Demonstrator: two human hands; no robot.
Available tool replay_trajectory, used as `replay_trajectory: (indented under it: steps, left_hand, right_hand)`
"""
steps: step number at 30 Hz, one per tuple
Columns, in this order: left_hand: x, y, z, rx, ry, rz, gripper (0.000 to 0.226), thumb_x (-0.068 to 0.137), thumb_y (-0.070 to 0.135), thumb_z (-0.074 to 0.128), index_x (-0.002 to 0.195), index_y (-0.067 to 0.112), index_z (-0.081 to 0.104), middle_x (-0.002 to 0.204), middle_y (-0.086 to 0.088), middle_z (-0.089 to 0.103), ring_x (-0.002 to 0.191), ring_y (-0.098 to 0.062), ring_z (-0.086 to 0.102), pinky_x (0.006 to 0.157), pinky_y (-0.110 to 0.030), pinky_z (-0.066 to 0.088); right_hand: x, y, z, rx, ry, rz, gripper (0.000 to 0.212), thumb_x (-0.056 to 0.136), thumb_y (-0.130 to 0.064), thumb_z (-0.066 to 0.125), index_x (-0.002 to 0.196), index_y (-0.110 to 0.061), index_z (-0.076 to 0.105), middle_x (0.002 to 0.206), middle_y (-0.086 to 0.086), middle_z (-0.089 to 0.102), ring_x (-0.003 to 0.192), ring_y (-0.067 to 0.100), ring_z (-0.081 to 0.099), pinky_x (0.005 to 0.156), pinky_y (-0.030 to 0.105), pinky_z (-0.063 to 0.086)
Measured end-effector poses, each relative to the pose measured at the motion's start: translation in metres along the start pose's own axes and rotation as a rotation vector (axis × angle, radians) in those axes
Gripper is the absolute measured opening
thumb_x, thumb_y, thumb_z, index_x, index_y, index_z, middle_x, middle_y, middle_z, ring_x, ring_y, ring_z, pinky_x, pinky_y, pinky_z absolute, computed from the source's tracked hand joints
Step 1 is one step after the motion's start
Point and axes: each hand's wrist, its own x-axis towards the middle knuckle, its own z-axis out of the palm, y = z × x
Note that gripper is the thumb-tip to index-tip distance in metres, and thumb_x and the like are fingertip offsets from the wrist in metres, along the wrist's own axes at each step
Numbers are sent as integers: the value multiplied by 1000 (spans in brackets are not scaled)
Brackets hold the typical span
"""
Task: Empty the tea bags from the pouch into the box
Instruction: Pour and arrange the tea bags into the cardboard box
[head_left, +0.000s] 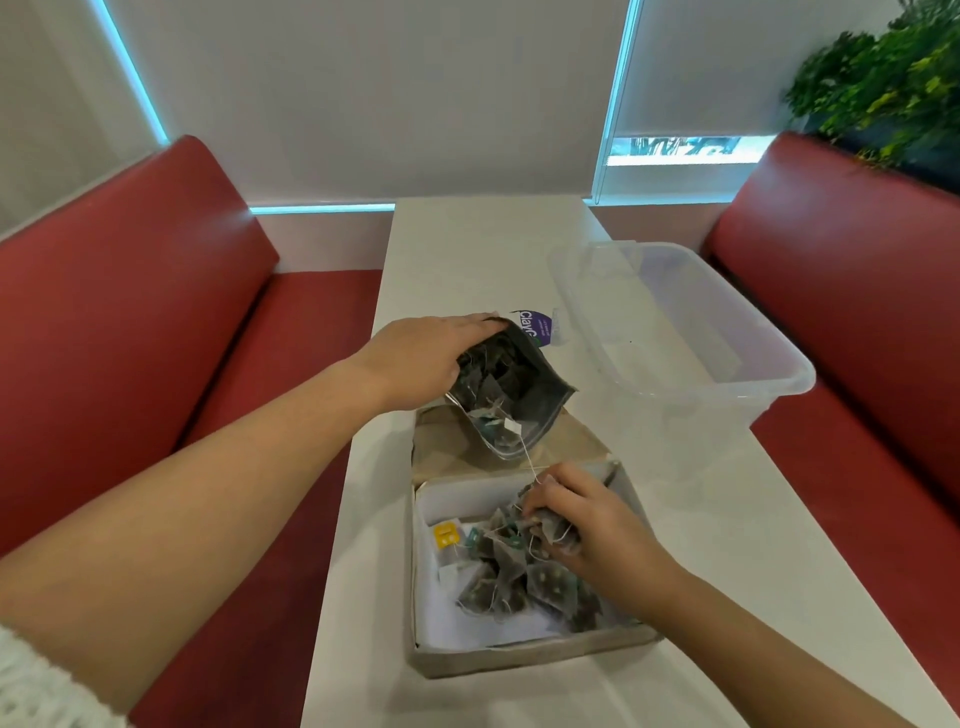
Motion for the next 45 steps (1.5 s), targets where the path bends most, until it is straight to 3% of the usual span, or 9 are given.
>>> replay_trajectory:
  steps: [5, 7, 11, 16, 24, 32, 37, 41, 45]
  left_hand:
    - [0, -2, 2, -25, 0, 2, 68, 87, 5, 44, 146, 37, 26, 151, 11, 36, 126, -19, 50, 90, -35, 46]
    - [0, 0, 2, -38, 1, 2, 69, 87, 4, 44, 146, 36, 27, 151, 10, 38, 125, -20, 50, 90, -35, 47]
    - [-3, 3, -1, -44, 12, -5, 68, 87, 3, 43, 146, 35, 28, 151, 10, 37, 128, -19, 48, 92, -34, 44]
    - [-5, 8, 2, -57, 23, -6, 67, 88, 6, 44, 145, 37, 28, 150, 12, 38, 124, -18, 51, 89, -30, 44]
    - [-4, 13, -3, -95, -19, 1, 72, 85, 2, 40, 146, 37, 27, 151, 14, 35, 128, -15, 46, 92, -24, 38]
    - [0, -1, -15, -199, -36, -30, 69, 90, 2, 36, 147, 38, 23, 152, 13, 35, 130, -13, 42, 91, -15, 31]
    - [2, -5, -17, -199, -31, -33, 68, 91, 4, 37, 147, 39, 21, 152, 12, 35, 130, -14, 44, 93, -18, 34]
    - [3, -2, -15, -170, -14, -31, 68, 90, 4, 38, 147, 39, 22, 151, 13, 35, 127, -15, 47, 89, -18, 35]
    - [3, 0, -15, -144, -4, -29, 68, 90, 4, 39, 147, 38, 22, 150, 12, 38, 125, -15, 49, 89, -19, 35]
  right_hand:
    - [1, 4, -1, -312, -285, 26, 58, 81, -53, 60, 134, -33, 48, 133, -3, 47, 119, 19, 41, 101, 34, 40]
    - [1, 0, -5, -366, -252, 52, 60, 79, -69, 47, 131, -39, 49, 135, -3, 40, 119, 18, 37, 98, 32, 36]
    - [16, -13, -16, -222, 78, 24, 24, 91, -34, 53, 109, -22, 64, 113, 0, 50, 103, 15, 44, 85, 27, 45]
    - [67, -9, -4, -318, -32, 32, 53, 83, 2, 55, 135, -8, 47, 139, 16, 45, 124, 33, 44, 103, 38, 40]
    - [180, 20, 24, -368, -395, 410, 61, 97, -29, 43, 149, -27, 12, 152, 11, 25, 131, 35, 35, 109, 46, 31]
    - [221, 59, 63, -372, -368, 480, 60, 95, -35, 45, 148, -26, 20, 152, 9, 29, 135, 35, 30, 112, 50, 24]
    - [221, 76, 91, -392, -253, 425, 48, 85, -57, 47, 130, -42, 42, 124, 2, 56, 104, 25, 51, 97, 43, 38]
    - [218, 53, 66, -279, -227, 460, 40, 98, -25, 43, 134, -8, 45, 135, 17, 51, 120, 36, 49, 103, 44, 37]
    - [211, 28, 43, -369, -271, 448, 38, 95, -26, 51, 131, -16, 47, 126, 4, 54, 117, 30, 51, 103, 40, 37]
